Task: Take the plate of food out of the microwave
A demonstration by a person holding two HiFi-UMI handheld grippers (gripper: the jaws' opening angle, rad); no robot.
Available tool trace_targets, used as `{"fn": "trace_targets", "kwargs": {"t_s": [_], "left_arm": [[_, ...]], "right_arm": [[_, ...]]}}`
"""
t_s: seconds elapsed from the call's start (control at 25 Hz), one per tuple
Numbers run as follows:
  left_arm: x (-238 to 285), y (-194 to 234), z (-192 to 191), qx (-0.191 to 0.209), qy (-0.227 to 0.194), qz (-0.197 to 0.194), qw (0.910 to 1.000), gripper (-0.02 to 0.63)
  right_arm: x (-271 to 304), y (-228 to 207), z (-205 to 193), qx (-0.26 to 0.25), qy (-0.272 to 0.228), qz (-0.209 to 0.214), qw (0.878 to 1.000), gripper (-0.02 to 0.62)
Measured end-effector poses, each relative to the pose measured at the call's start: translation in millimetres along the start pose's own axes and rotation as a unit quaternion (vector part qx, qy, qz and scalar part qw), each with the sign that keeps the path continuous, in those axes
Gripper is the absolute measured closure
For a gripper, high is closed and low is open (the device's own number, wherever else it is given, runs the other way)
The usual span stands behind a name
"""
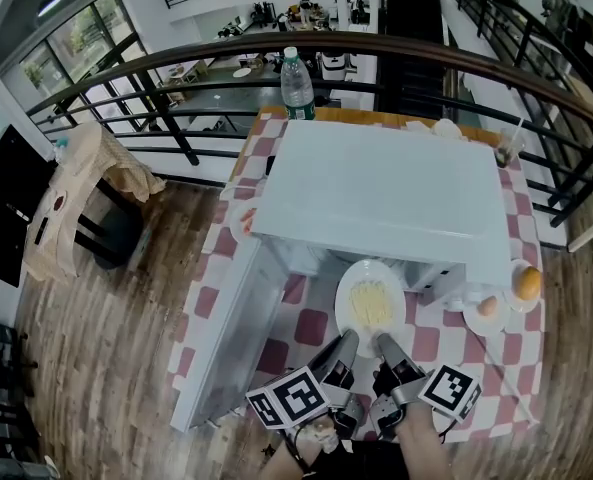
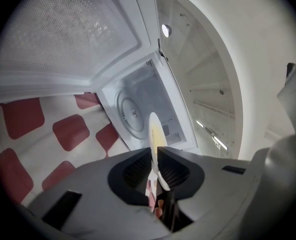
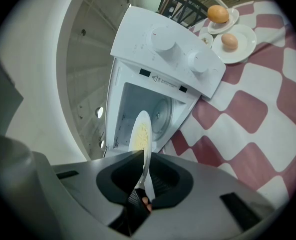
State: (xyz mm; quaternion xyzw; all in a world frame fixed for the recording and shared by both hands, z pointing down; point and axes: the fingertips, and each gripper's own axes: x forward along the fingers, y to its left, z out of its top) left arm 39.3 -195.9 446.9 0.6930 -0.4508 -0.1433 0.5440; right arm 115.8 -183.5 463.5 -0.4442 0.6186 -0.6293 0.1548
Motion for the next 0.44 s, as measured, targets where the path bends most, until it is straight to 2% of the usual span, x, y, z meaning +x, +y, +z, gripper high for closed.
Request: {"fn": "trace_targets", "kwargs": {"t_s": [0.12,0.44], "left_arm": [[0.0,1.0,0.1,0.000,0.000,0.001,1.0000,0.558],[2.8,2.3,2.7,-0.003,0.001,0.004,1.0000,0.558]], "right_arm": [[-1.0,-3.9,-0.8,-0.001,0.003,-0.014,1.000,0.552],[2.8,-2.9,1.0,0.001,0.004,-0.015,1.000,0.552]]}}
